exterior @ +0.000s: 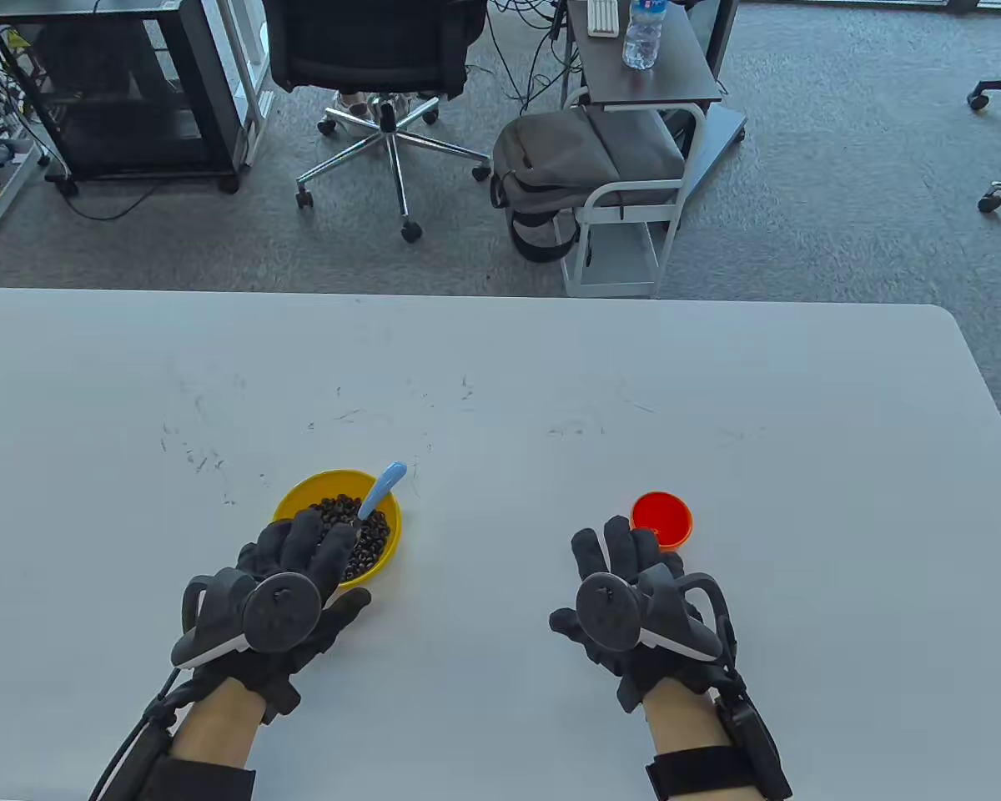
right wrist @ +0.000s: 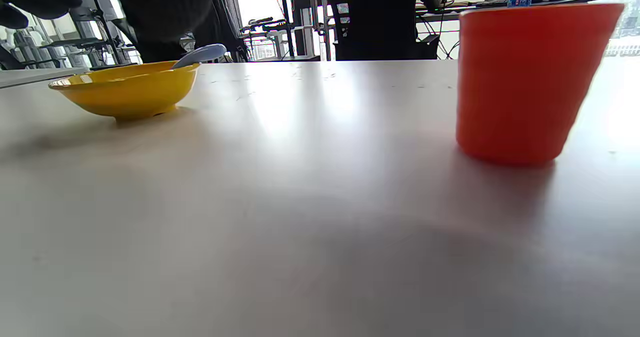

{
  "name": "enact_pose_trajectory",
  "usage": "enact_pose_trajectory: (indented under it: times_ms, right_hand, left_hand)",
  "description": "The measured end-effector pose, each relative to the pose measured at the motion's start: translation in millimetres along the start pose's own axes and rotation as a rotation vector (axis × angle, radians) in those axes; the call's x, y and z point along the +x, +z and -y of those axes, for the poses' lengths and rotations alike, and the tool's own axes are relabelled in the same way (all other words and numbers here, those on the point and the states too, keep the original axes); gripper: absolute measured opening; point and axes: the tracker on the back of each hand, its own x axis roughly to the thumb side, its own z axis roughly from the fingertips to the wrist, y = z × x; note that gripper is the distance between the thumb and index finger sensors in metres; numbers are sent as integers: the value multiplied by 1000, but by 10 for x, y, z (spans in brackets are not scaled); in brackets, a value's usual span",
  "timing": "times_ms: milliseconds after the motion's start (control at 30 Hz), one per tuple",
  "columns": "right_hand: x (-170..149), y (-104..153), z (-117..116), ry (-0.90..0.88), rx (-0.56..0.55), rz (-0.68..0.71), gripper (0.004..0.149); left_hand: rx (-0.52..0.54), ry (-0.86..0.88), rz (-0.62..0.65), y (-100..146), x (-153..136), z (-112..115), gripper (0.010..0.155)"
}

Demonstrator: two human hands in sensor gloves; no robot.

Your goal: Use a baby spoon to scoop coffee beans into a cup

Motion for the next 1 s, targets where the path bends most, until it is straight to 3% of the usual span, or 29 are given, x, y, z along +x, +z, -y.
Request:
enact_pose_trajectory:
  times_ms: [267, 633, 800, 1000]
  right_hand:
    - [-43, -10, 10, -20, -6, -8, 89]
    - [-513, 43, 31, -84, -110, -190, 88]
    - [-758, 38, -95, -152, -105, -309, 86]
    - [-854, 6, -221, -197, -76, -350, 81]
  left_hand:
    - [-9, -4, -8, -11, -2, 3, 73]
    - [-7, -2, -10, -32, -10, -7, 73]
    - [-8, -6, -12, -36, -16, -10, 72]
    - [-9, -15, -15, -45, -14, -8, 72]
